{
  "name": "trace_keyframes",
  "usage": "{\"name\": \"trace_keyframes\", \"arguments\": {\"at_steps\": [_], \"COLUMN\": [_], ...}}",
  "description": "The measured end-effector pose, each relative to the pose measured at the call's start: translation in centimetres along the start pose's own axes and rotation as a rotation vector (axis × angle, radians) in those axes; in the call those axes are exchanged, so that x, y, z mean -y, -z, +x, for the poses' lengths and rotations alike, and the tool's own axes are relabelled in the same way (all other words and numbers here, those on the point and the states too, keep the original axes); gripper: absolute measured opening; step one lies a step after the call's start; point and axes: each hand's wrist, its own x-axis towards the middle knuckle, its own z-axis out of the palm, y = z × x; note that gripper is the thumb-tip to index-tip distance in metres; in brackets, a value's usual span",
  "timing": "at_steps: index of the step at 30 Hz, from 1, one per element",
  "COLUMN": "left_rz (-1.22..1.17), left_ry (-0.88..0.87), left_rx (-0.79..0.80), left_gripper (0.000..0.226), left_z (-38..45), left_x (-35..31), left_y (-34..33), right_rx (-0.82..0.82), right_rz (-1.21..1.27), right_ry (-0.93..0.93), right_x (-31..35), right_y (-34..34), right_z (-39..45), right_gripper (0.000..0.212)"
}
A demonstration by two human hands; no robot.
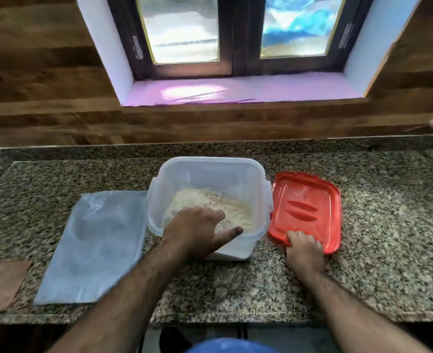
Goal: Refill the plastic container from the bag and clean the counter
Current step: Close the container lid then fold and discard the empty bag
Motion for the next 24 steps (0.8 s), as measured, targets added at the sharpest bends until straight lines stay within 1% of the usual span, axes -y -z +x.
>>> {"name": "trace_keyframes", "arguments": {"at_steps": [2,3,5,7,9,11,14,15,17,18,19,20,21,22,23,24], "left_rz": [-0.009,-0.012,-0.012,-0.035,-0.093,-0.169,-0.369,-0.453,-0.649,-0.740,-0.815,-0.889,-0.969,-1.067,-1.180,-1.306], "left_ry": [0.004,0.009,0.030,0.063,0.101,0.111,0.062,0.050,0.092,0.143,0.205,0.272,0.352,0.430,0.482,0.517], "left_rx": [0.011,0.013,0.003,-0.011,-0.047,-0.127,-0.245,-0.305,-0.491,-0.590,-0.694,-0.805,-0.905,-0.966,-0.985,-0.959], "left_gripper": [0.086,0.086,0.089,0.095,0.099,0.103,0.100,0.099,0.102,0.104,0.106,0.107,0.105,0.100,0.091,0.081], "left_z": [0.0,0.0,0.1,0.1,0.1,-0.2,-0.2,-0.1,0.4,0.8,1.2,1.5,1.9,2.1,2.3,2.4], "left_x": [0.0,0.0,0.0,0.0,0.0,-0.1,0.3,0.5,1.0,1.2,1.5,1.9,2.5,3.2,4.3,5.4], "left_y": [0.0,-0.1,-0.2,-0.3,-0.5,-0.4,-0.3,-0.1,0.7,1.6,2.6,3.8,4.9,6.2,7.2,7.8], "right_rx": [-0.068,-0.148,-0.343,-0.504,-0.636,-0.731,-0.884,-0.930,-0.977,-0.967,-0.931,-0.849,-0.711,-0.515,-0.292,-0.075], "right_rz": [0.030,0.112,0.332,0.571,0.786,0.988,1.183,1.233,1.376,1.464,1.553,1.645,1.745,1.820,1.844,1.833], "right_ry": [0.008,-0.002,-0.047,-0.073,-0.094,-0.067,0.044,0.088,0.152,0.148,0.113,0.061,0.003,-0.069,-0.145,-0.208], "right_x": [0.5,0.7,1.3,2.8,4.5,6.0,7.8,8.3,9.1,9.4,9.7,9.7,9.8,9.8,9.9,10.0], "right_y": [0.6,0.8,2.5,5.6,9.6,13.7,19.5,21.4,24.5,25.7,26.7,27.1,27.5,27.6,27.4,27.0], "right_z": [0.3,0.5,1.2,2.1,3.3,4.0,3.9,3.7,3.5,3.5,3.6,4.0,4.3,4.6,4.7,4.8], "right_gripper": [0.032,0.032,0.030,0.022,0.026,0.031,0.024,0.020,0.011,0.010,0.016,0.022,0.027,0.031,0.036,0.042]}}
